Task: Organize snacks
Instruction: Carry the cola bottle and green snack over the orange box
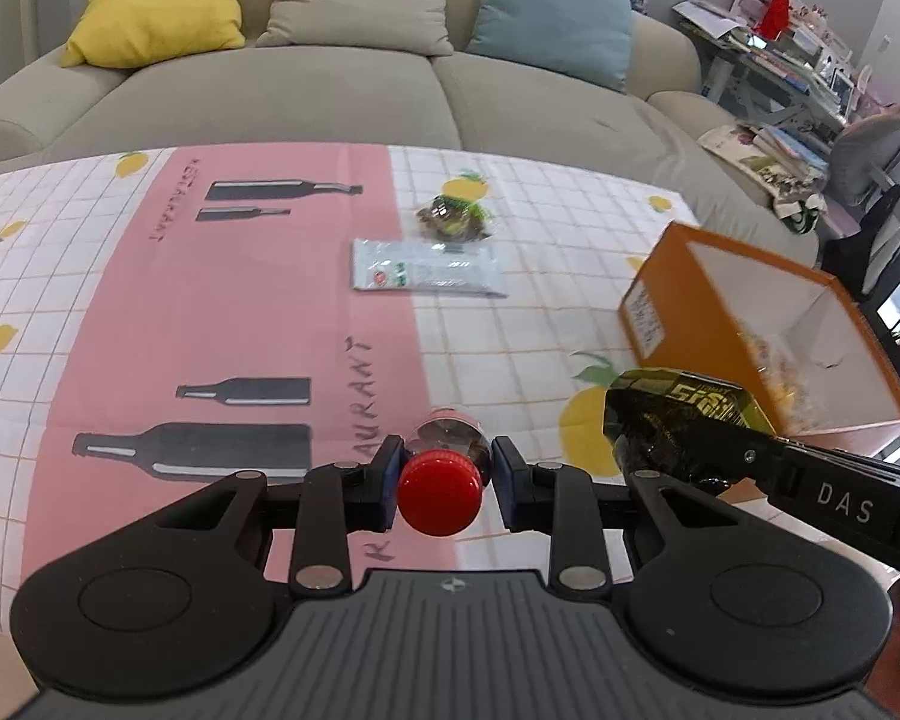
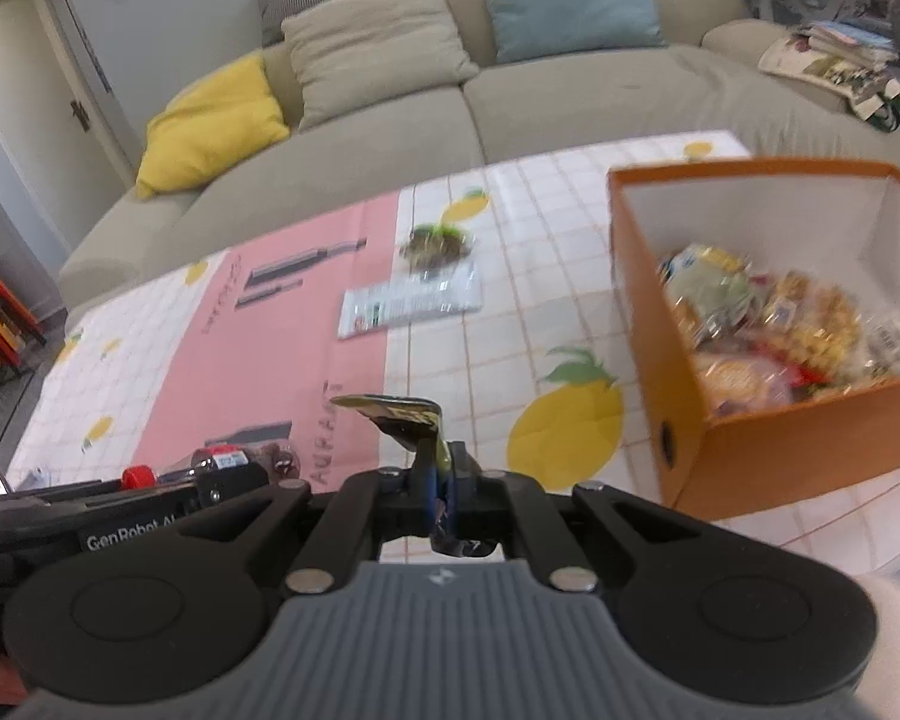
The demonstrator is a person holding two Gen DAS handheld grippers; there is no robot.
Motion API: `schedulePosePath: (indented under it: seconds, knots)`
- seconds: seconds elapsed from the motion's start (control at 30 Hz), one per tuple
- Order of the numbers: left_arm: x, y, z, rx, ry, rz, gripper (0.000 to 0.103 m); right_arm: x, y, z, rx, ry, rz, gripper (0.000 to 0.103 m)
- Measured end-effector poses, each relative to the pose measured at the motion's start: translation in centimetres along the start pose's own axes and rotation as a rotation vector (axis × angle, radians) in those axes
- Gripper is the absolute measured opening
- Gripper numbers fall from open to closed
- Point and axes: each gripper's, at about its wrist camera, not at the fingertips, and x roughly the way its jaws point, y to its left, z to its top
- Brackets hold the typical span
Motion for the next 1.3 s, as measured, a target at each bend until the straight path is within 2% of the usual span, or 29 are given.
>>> schedulePosePath:
  seconds: [0.37, 0.67, 0.97, 1.3]
  knots:
    - [-1.3, -6.5, 4.2, 0.091, -0.023, -0.108, 0.034, -5.3, -2.3, 3.6, -0.014, -0.108, -0.048, 0.0]
    - [0.5, -13.0, 7.4, 0.185, -0.022, -0.202, 0.034, -7.7, -7.2, 7.4, -0.017, -0.142, -0.113, 0.0]
    - [4.5, -19.4, 9.2, 0.29, 0.03, -0.268, 0.034, -8.0, -13.8, 10.7, -0.011, -0.132, -0.227, 0.0]
    - [10.8, -24.1, 10.4, 0.362, 0.142, -0.333, 0.034, -6.2, -21.9, 13.2, 0.072, -0.041, -0.238, 0.0]
